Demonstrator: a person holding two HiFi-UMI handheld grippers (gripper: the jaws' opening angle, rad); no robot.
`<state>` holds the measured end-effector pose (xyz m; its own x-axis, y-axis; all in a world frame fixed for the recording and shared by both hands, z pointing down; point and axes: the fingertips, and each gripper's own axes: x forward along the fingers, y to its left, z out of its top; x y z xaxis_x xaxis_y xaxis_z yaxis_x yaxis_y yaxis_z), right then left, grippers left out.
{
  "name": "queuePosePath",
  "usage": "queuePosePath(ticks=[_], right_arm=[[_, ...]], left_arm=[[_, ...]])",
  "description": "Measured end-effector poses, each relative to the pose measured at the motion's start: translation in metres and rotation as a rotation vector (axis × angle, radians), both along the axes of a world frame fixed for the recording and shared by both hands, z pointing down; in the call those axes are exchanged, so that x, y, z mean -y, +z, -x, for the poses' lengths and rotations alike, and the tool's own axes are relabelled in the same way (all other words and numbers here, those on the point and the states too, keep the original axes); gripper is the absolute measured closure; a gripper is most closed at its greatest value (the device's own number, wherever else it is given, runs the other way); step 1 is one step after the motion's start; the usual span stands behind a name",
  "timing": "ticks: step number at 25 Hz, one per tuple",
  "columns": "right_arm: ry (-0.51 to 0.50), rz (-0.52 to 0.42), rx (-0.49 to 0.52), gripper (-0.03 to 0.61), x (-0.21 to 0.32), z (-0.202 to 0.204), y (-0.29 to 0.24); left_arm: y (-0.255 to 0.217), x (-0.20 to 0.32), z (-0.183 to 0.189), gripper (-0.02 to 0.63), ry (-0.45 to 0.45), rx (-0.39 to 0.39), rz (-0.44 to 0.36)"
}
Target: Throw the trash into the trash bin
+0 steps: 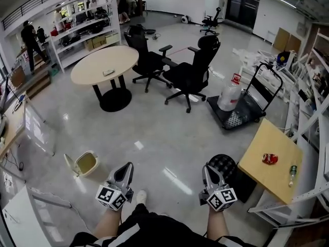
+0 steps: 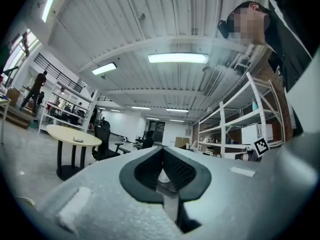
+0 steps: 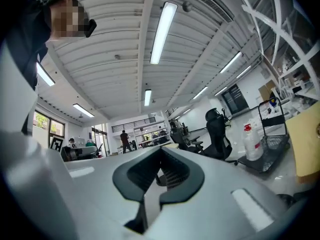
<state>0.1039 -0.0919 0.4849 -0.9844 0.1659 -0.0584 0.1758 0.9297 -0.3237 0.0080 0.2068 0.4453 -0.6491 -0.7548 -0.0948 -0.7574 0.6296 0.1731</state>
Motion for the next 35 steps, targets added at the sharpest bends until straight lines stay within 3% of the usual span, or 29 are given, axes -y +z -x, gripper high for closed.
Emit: queuePosePath(ticks=[6,12,17,23,27,31,35], right_arm=[[0.099,0.002,-0.036,0.572,0.021,-0.002,0.008],[0.186,-0.015,-0.012,0.572,0.044,0.035,-0.02],[0.231,-0.052,-0.015,0.572,0.053,0.077,-0.03],[0.306,-0.062,-0.012,0.572,0.074,0.099,-0.036],[0.415,-0.078,-0.038,0.572,0.102,0.089,-0.036],[0.555,-0.084,-0.049,0.572,0.123,0.066,-0.042],[0.617,-0.091,-0.066,0.572,0.141,0.051,-0.042]], left_arm=[[-0.003,0.048,0.031,0.614,0.115,-0.002,-0.043],[-0.024,0.107,0.085,0.614,0.251,0.047,-0.081],[-0.034,0.119,0.137,0.614,0.311,0.019,-0.134],[-0.022,0.147,0.182,0.614,0.378,-0.006,-0.119],[-0.027,0.19,0.194,0.614,0.499,0.01,-0.14],[-0.022,0.232,0.183,0.614,0.741,-0.07,-0.167],[-0.017,0.271,0.18,0.614,0.798,-0.072,-0.145]])
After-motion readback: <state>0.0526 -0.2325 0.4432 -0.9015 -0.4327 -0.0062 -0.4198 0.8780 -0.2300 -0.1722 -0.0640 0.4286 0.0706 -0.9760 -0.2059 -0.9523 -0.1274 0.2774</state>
